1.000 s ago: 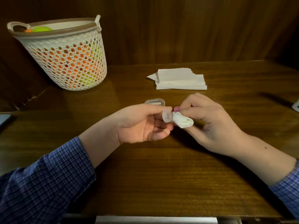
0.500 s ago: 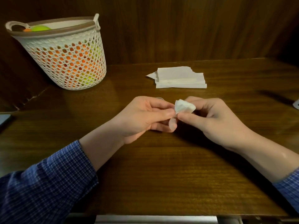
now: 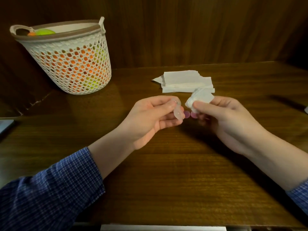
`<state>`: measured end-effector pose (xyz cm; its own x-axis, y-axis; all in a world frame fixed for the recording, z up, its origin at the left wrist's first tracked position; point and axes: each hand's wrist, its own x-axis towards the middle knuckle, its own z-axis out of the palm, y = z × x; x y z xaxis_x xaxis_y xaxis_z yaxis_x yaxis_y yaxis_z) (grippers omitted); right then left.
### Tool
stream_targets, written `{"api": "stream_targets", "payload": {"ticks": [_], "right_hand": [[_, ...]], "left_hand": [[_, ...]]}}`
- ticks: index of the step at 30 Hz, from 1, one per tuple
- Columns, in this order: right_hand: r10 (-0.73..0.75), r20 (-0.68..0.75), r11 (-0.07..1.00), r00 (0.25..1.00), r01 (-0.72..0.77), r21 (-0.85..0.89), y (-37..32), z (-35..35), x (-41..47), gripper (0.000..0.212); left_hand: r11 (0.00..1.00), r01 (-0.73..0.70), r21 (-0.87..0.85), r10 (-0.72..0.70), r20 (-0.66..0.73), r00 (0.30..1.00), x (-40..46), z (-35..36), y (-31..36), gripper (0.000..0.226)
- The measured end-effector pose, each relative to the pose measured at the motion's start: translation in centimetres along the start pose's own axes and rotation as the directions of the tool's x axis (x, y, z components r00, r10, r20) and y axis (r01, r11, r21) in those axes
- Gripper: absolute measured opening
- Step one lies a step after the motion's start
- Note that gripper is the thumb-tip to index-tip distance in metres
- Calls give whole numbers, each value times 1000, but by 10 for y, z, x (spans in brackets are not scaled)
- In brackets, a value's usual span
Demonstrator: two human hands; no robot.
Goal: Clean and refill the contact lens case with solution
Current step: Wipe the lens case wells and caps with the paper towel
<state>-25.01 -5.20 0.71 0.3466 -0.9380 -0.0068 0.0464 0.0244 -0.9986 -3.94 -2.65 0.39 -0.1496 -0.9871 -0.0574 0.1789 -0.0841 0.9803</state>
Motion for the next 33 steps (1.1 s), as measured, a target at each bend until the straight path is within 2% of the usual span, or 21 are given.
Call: {"api": "stream_targets", "payload": {"ticks": [1,3,5,10,13,18,20,23,25,26,27,29,31,33], "right_hand": [[-146,-31,978,989,139,-157,2,-1,-3,7],[-421,60,805,905,403,-435,6,1,-7,10],[-540,157,646,827,527,-552,11,4,-9,15],[-527,218,615,821,546,-569,16,9,-7,22],[-477,220,669,851,514,-536,16,8,-7,19],[-293,237,806,926,373,-460,14,8,-5,22],[-198,260,887,945,285,-363,12,5,-3,16],[-11,292,994,956,43,-104,7,0,-2,14],[-14,233,998,972,-1,65,4,-3,0,13],[-56,174,995,983,41,89,3,-4,0,12],[-115,97,993,989,112,33,2,-6,1,10],[-283,-19,930,959,269,-250,5,-6,0,6],[-403,17,815,915,368,-447,8,-3,-3,8],[-407,53,793,912,382,-475,9,1,-4,9]], "left_hand": [[998,42,-57,-41,13,999,1,-1,1,22],[994,77,-84,-74,35,997,2,-1,1,23],[995,83,-58,-81,36,996,2,-1,0,23],[996,88,-18,-86,74,994,2,-1,-1,27],[996,87,-6,-87,62,994,1,0,-1,36],[998,11,66,-11,-2,1000,-3,2,-6,24],[990,-48,135,52,-27,998,-4,3,-6,26],[981,-97,167,99,-4,995,-5,5,-4,31],[988,-94,122,93,15,996,-4,4,-2,35],[991,-87,98,85,21,996,-4,4,-1,35],[994,-79,75,76,31,997,-4,3,-1,35],[997,-63,49,60,59,996,-4,2,-1,34],[996,-61,68,55,86,995,-4,4,-2,31],[992,-69,108,60,86,994,-3,5,-4,29]]}}
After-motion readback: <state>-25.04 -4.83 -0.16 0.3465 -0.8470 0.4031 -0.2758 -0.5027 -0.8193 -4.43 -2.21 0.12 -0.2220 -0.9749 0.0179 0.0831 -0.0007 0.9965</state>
